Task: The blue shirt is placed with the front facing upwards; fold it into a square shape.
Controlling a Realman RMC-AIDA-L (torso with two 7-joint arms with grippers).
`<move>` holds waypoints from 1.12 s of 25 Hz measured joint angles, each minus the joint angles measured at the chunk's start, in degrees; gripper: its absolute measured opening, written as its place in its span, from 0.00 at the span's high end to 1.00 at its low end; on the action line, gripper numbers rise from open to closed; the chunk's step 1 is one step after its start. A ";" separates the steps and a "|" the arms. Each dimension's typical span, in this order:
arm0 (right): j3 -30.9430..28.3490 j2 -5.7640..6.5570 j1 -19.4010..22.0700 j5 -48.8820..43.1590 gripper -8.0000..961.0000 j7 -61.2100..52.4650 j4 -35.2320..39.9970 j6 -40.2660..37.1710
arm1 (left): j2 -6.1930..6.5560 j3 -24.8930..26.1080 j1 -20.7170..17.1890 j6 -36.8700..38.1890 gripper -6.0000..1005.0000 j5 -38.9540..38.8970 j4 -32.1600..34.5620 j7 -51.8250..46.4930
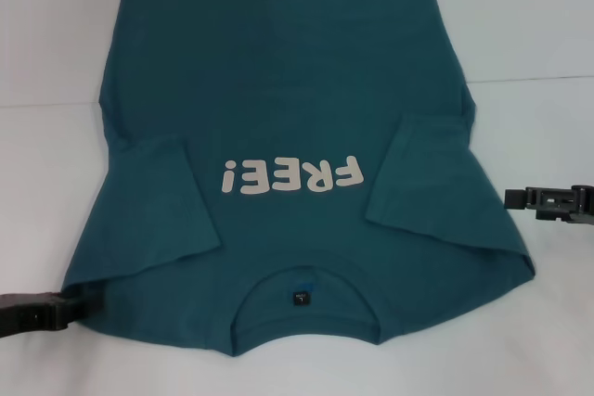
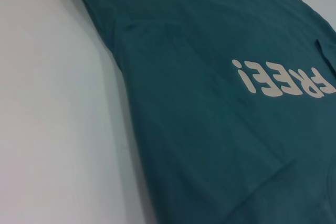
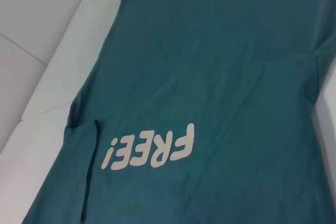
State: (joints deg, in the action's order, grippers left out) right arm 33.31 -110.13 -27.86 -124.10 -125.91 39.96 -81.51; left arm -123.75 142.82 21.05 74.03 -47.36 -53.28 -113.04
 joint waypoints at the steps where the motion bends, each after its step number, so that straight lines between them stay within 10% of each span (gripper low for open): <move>1: -0.02 0.00 0.00 0.00 0.02 0.00 0.00 -0.17 | -0.01 0.15 -0.01 -0.11 0.55 -0.04 0.00 -0.03; 15: -0.53 0.01 0.18 0.02 0.02 -0.05 -0.50 -0.29 | -0.01 0.60 0.02 -0.21 0.95 -0.86 0.20 -0.21; 28: -0.62 0.28 0.20 0.13 0.02 0.15 -0.50 -0.53 | 0.59 8.56 -0.03 0.29 0.99 -3.48 0.05 -1.18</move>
State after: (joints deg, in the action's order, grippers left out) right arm 32.69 -109.86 -27.66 -123.97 -125.75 39.46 -82.04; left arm -123.16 151.39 21.02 74.32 -50.84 -53.24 -114.22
